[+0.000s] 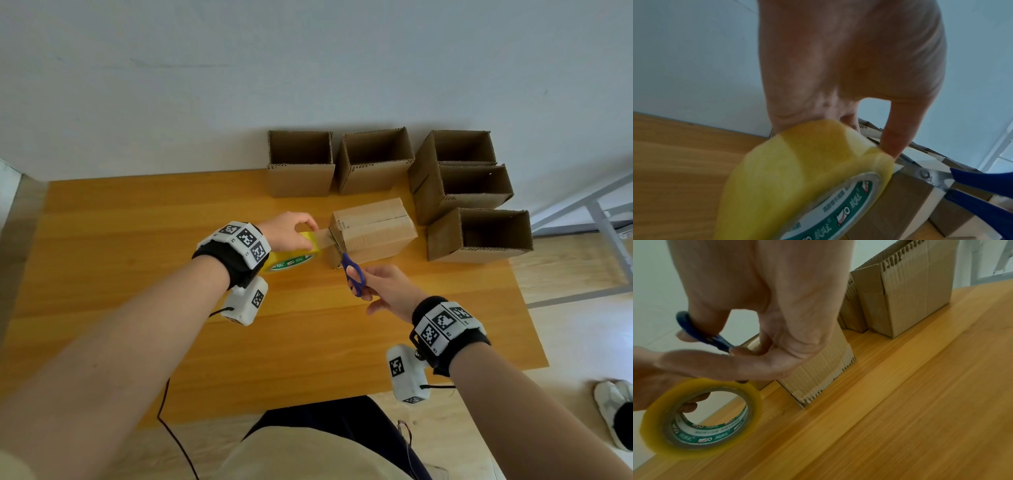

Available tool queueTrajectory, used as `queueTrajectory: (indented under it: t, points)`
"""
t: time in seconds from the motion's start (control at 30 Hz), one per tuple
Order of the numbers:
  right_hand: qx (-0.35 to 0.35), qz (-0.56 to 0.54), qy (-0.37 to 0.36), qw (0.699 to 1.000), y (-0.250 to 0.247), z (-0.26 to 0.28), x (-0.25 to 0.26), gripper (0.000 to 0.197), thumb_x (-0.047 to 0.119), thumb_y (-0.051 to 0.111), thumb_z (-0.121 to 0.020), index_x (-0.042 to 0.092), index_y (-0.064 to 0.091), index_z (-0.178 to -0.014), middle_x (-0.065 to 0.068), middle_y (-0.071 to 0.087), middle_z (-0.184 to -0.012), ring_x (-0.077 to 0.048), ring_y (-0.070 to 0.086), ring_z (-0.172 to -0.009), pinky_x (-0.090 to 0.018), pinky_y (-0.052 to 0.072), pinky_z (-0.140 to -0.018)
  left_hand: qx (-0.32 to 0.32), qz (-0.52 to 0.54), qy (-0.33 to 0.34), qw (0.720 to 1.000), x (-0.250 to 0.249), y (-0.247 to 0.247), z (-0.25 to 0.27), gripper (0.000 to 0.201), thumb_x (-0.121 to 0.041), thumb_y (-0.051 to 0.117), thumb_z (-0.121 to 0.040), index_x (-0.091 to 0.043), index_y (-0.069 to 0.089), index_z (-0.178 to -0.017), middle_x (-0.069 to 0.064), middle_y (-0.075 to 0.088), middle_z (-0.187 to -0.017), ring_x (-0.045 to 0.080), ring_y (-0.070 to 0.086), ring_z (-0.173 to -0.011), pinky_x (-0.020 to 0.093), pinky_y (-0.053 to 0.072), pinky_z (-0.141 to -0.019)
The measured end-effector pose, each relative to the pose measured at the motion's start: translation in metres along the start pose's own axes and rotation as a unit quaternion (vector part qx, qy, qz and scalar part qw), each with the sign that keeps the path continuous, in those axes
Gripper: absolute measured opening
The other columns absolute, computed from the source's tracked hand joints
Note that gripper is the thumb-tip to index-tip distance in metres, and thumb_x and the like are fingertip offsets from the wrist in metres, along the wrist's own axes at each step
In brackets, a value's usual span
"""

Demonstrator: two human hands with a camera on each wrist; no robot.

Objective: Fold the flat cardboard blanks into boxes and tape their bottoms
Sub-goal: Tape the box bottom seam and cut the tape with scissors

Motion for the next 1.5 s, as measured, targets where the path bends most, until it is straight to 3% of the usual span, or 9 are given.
queueTrajectory:
  t: [0.07,0.17,0.37,0.6,0.87,1.17,1.3,1.4,1.5]
  points:
    - [0.001,0.0,-0.003,1.0,0.0,0.001,0.002,0.034,0.038,0.06,-0.089,0.005,0.067,-0.089,0.001,0.058,-0.069,-0.007,0.047,-0.055,-0.022,0.048,-0.047,0.008,0.001,0.002,1.0,-0.002,0.001,-0.003,0.038,-0.016,0.063,-0.085,-0.016,0.052,-0.121,0.001,0.047,-0.099,0.014,0.045,-0.081,0.027,0.039,-0.065]
    - [-0.001,0.0,-0.008,1.0,0.0,0.001,0.003,0.032,0.037,0.06,-0.09,0.005,0.066,-0.089,0.002,0.057,-0.067,-0.007,0.046,-0.055,-0.022,0.048,-0.047,0.018,0.001,0.001,1.0,-0.005,0.001,-0.008,0.035,-0.011,0.062,-0.084,-0.018,0.052,-0.117,-0.004,0.044,-0.094,0.006,0.046,-0.074,0.025,0.039,-0.064]
    - [-0.004,0.007,-0.016,1.0,-0.002,0.003,0.005,0.028,0.033,0.06,-0.091,0.005,0.066,-0.089,0.003,0.055,-0.065,-0.005,0.045,-0.052,-0.02,0.047,-0.047,0.037,-0.001,-0.017,0.999,-0.002,0.002,-0.014,0.035,-0.009,0.062,-0.082,-0.022,0.053,-0.113,-0.001,0.047,-0.107,0.014,0.052,-0.087,0.032,0.045,-0.078]
    - [0.014,0.042,-0.009,0.999,-0.003,0.002,0.007,0.021,0.031,0.061,-0.091,0.01,0.065,-0.085,0.01,0.055,-0.058,-0.005,0.045,-0.053,-0.021,0.048,-0.049,0.014,-0.07,-0.018,0.997,-0.002,0.0,-0.015,0.032,-0.007,0.058,-0.08,-0.021,0.054,-0.109,0.005,0.05,-0.12,0.024,0.055,-0.097,0.037,0.051,-0.076]
    - [0.039,0.069,-0.013,0.997,-0.003,0.001,0.013,0.023,0.032,0.062,-0.09,0.01,0.064,-0.083,0.002,0.054,-0.066,-0.005,0.047,-0.054,-0.021,0.048,-0.049,0.017,-0.132,-0.026,0.991,-0.001,-0.002,-0.018,0.039,-0.001,0.052,-0.077,-0.023,0.052,-0.11,0.008,0.054,-0.125,0.029,0.06,-0.101,0.041,0.055,-0.079]
    - [0.041,0.048,-0.012,0.998,-0.01,0.005,0.013,0.02,0.029,0.061,-0.091,0.01,0.063,-0.084,0.003,0.054,-0.067,-0.005,0.046,-0.054,-0.021,0.05,-0.048,-0.006,-0.114,-0.043,0.993,0.014,-0.011,-0.014,0.046,0.001,0.048,-0.082,-0.023,0.052,-0.121,0.01,0.043,-0.139,0.02,0.055,-0.069,0.032,0.046,-0.06]
    - [0.038,0.044,-0.016,0.998,-0.008,0.002,0.013,0.02,0.029,0.062,-0.09,0.01,0.064,-0.084,0.003,0.054,-0.067,-0.005,0.046,-0.053,-0.021,0.049,-0.048,-0.015,-0.041,-0.026,0.999,0.021,-0.016,-0.01,0.029,-0.007,0.053,-0.087,-0.017,0.056,-0.114,0.005,0.048,-0.118,0.02,0.051,-0.093,0.033,0.044,-0.076]
    - [0.032,0.044,-0.02,0.998,-0.005,-0.001,0.013,0.021,0.029,0.062,-0.09,0.009,0.064,-0.084,0.003,0.054,-0.067,-0.005,0.046,-0.052,-0.021,0.049,-0.048,-0.021,0.025,-0.016,0.999,0.023,-0.012,-0.008,0.024,-0.006,0.054,-0.088,-0.016,0.055,-0.11,-0.004,0.042,-0.09,0.01,0.046,-0.077,0.027,0.039,-0.069]
    - [0.03,0.047,-0.02,0.998,-0.006,-0.002,0.012,0.02,0.028,0.062,-0.09,0.009,0.064,-0.084,0.002,0.055,-0.067,-0.004,0.046,-0.052,-0.02,0.049,-0.048,-0.027,0.052,-0.001,0.998,0.024,-0.007,-0.006,0.016,-0.015,0.053,-0.092,-0.019,0.054,-0.108,-0.01,0.045,-0.086,0.007,0.046,-0.074,0.029,0.038,-0.074]
Point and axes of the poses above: each hand's wrist, its own z-axis away from the middle knuckle, its own y-axis out of the palm, x = y × z, the point moved 6 cm from there along -z, towards the middle knuckle
